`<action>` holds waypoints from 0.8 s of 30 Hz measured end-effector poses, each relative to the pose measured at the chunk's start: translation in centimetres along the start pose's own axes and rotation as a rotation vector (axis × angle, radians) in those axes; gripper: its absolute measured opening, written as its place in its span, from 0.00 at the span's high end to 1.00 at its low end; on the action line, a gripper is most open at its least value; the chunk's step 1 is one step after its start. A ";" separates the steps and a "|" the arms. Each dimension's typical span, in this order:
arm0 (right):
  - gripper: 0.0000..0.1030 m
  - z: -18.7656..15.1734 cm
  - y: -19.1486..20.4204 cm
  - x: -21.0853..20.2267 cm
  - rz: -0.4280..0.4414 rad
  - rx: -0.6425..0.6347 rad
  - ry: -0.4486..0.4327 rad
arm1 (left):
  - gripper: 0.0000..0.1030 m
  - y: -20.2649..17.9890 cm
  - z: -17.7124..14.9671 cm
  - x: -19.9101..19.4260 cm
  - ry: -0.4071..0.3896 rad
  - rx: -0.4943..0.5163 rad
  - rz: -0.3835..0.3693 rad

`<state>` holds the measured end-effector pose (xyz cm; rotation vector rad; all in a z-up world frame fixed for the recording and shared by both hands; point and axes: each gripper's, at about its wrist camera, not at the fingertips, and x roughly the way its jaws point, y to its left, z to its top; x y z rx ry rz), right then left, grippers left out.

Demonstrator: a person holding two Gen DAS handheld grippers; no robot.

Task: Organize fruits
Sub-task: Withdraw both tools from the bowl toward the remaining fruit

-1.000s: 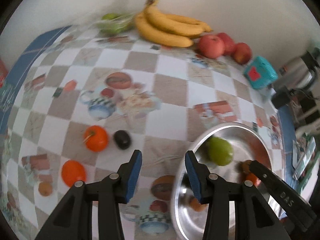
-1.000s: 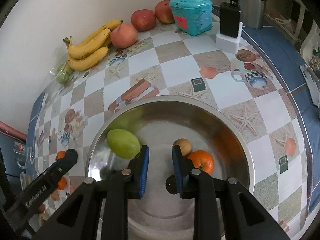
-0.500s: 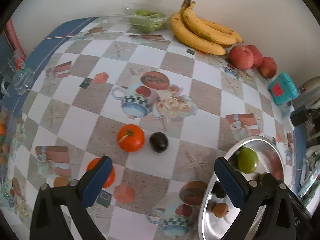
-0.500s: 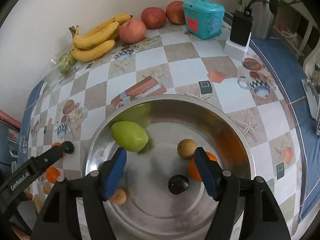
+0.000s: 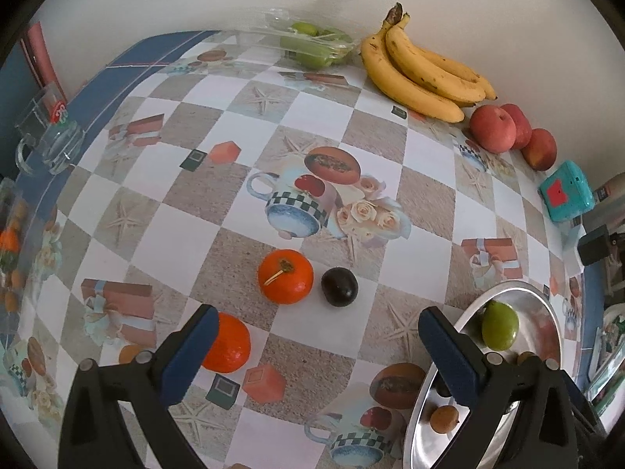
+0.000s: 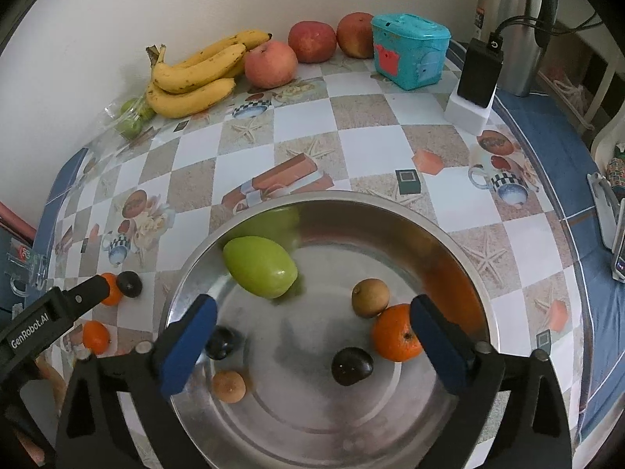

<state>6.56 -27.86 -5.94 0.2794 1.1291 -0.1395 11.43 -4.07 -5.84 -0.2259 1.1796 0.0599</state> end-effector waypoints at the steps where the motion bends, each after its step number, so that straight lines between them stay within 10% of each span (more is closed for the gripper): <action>1: 0.04 0.0 0.0 0.0 -0.001 0.000 0.000 | 0.00 0.1 0.0 0.0 -0.001 -0.004 -0.006; 24: 0.04 0.1 0.9 -0.5 0.111 0.018 -0.026 | 0.00 3.5 1.0 -1.4 -0.056 -0.043 0.029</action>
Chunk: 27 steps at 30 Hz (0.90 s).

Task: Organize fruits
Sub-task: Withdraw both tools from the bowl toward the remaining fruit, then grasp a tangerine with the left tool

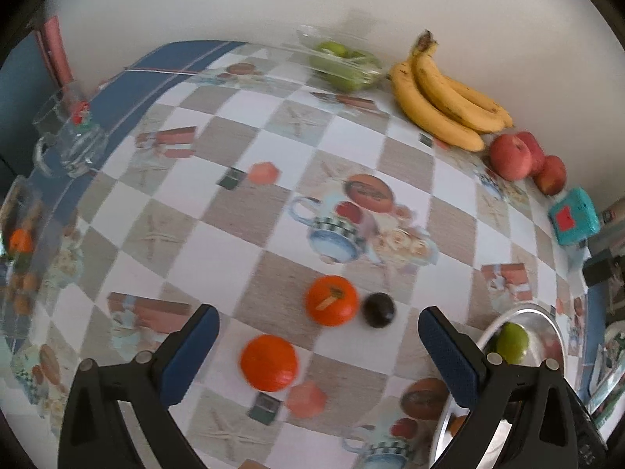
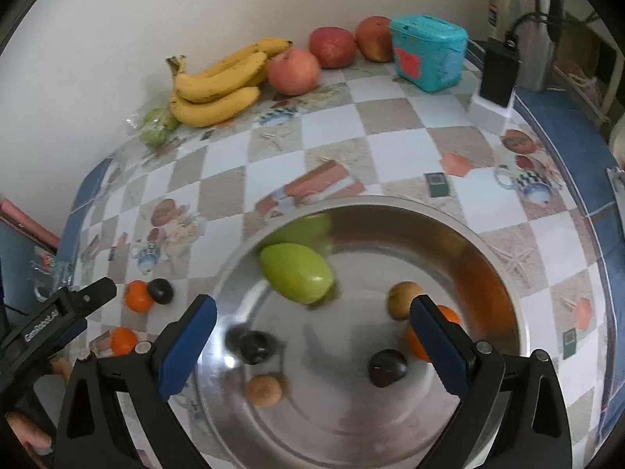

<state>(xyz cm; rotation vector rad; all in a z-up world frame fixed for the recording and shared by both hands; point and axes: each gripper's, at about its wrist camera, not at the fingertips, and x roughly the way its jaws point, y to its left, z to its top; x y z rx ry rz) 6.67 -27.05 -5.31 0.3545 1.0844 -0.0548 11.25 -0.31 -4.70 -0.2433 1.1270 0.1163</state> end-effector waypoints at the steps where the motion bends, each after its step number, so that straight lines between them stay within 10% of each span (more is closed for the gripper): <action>1: 0.04 0.0 0.3 0.0 0.010 -0.007 -0.001 | 0.00 0.4 0.1 -0.1 -0.003 -0.005 0.006; 16: 0.04 -0.8 6.6 0.3 0.198 -0.065 0.023 | 0.00 7.0 1.5 -1.0 -0.052 -0.113 0.028; 27: 0.04 -2.2 11.2 1.7 0.153 -0.173 0.054 | 0.00 8.4 1.0 -0.1 -0.014 -0.140 0.023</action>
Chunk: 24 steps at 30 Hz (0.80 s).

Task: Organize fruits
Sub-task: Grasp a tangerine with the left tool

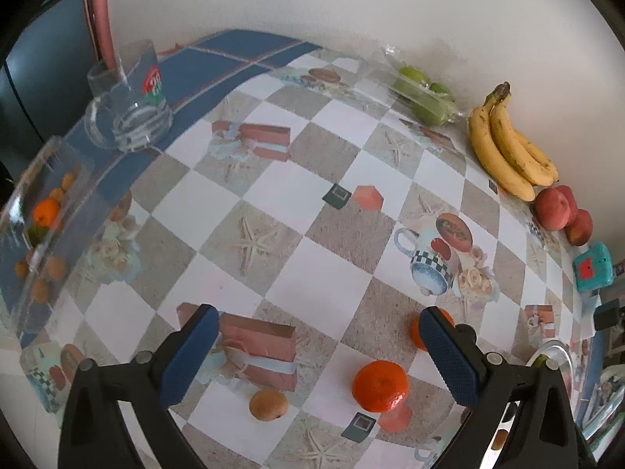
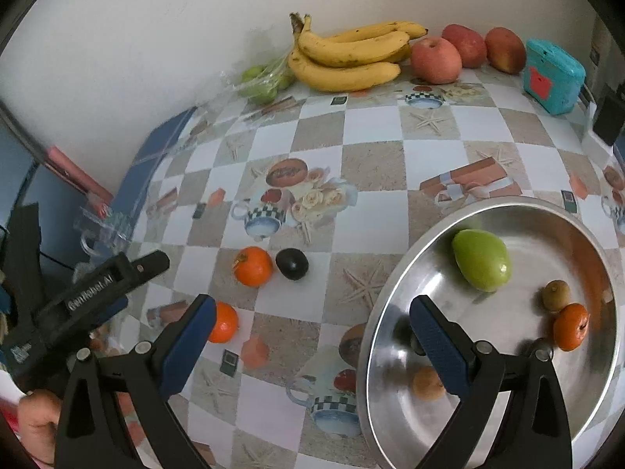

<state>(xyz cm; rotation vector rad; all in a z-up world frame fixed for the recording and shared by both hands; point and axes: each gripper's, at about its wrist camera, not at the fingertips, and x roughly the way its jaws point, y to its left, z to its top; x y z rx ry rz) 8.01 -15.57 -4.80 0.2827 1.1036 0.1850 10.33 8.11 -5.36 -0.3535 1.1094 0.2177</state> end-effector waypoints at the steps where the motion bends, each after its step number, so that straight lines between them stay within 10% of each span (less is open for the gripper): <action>1: 0.04 -0.1 0.0 0.0 -0.012 -0.008 0.000 | 0.00 -0.1 -0.1 0.1 0.006 0.006 0.004; 9: 0.13 -0.1 -0.4 0.3 -0.059 -0.007 0.009 | 0.01 -1.7 -1.2 1.6 0.093 0.060 -0.036; 24: 0.16 -0.2 -1.0 0.3 -0.082 0.005 0.011 | 0.42 -3.5 -2.8 3.6 0.222 0.087 -0.114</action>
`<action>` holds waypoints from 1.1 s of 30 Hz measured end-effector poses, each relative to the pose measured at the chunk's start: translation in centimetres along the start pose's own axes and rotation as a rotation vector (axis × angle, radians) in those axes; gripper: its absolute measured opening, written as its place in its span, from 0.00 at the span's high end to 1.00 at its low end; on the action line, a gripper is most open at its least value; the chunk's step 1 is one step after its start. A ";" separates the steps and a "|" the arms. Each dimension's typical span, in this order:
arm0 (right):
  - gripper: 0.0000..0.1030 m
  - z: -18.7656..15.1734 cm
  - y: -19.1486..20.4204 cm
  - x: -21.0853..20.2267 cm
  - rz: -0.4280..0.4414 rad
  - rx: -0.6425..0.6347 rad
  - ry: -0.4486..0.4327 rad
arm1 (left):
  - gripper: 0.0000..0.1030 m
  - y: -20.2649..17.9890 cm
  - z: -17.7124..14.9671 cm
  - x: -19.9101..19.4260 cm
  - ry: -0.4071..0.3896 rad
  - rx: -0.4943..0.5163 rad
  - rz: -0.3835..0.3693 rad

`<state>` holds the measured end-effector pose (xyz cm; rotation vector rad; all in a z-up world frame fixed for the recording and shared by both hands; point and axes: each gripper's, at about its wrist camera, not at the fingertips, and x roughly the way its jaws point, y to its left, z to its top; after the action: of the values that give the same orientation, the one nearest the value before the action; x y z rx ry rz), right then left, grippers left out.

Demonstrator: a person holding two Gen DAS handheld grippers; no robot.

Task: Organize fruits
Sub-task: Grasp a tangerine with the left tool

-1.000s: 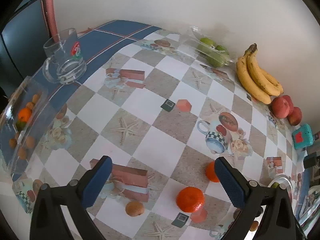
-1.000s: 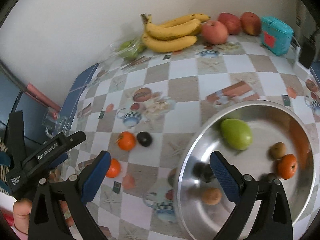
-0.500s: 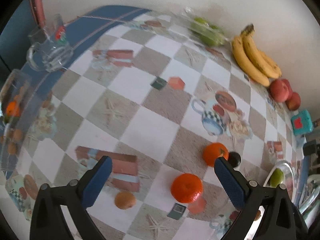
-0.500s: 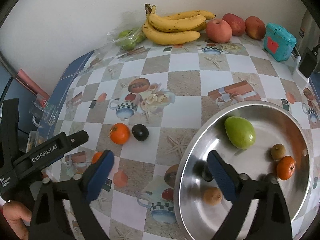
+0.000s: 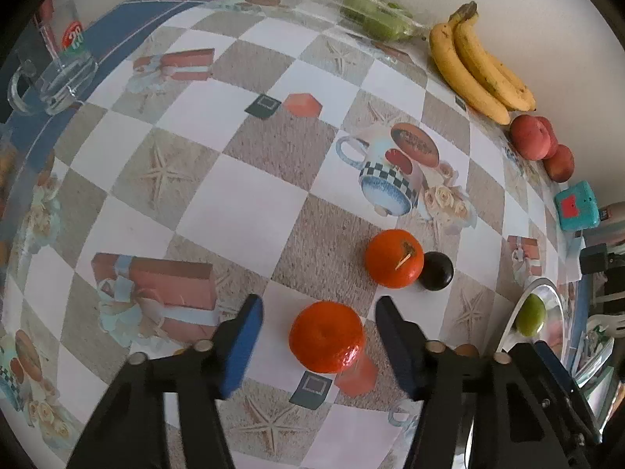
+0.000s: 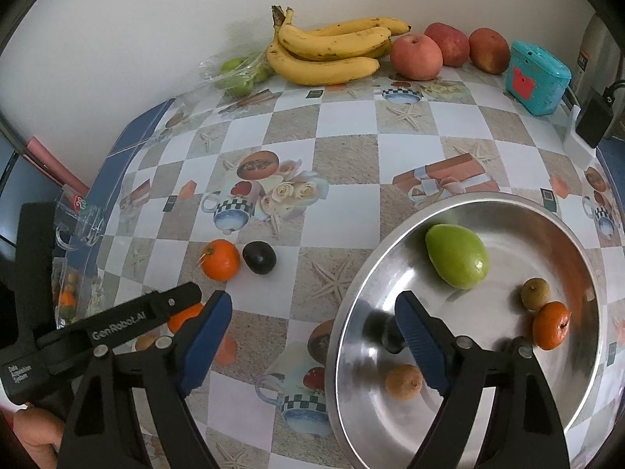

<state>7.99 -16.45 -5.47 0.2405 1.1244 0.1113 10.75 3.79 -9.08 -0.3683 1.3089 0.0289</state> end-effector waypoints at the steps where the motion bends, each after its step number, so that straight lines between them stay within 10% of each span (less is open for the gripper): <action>1: 0.16 0.0 0.0 0.0 0.000 0.000 0.000 | 0.44 0.0 0.0 0.1 0.004 0.001 0.002; 5: 0.16 0.0 -0.1 0.0 0.001 0.003 0.000 | 0.60 -0.1 -0.2 0.4 0.022 -0.003 -0.022; 21: 0.17 1.0 -2.9 -1.9 0.021 0.086 -0.073 | 0.60 0.6 1.1 -3.8 -0.133 -0.052 -0.074; 33: 0.53 2.6 -2.8 -2.9 0.068 0.082 -0.155 | 0.60 0.3 1.9 -4.8 -0.182 -0.045 -0.079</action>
<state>8.95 -20.08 -2.52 0.3552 0.9682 0.1048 11.16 5.51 -4.27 -0.4454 1.1144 0.0254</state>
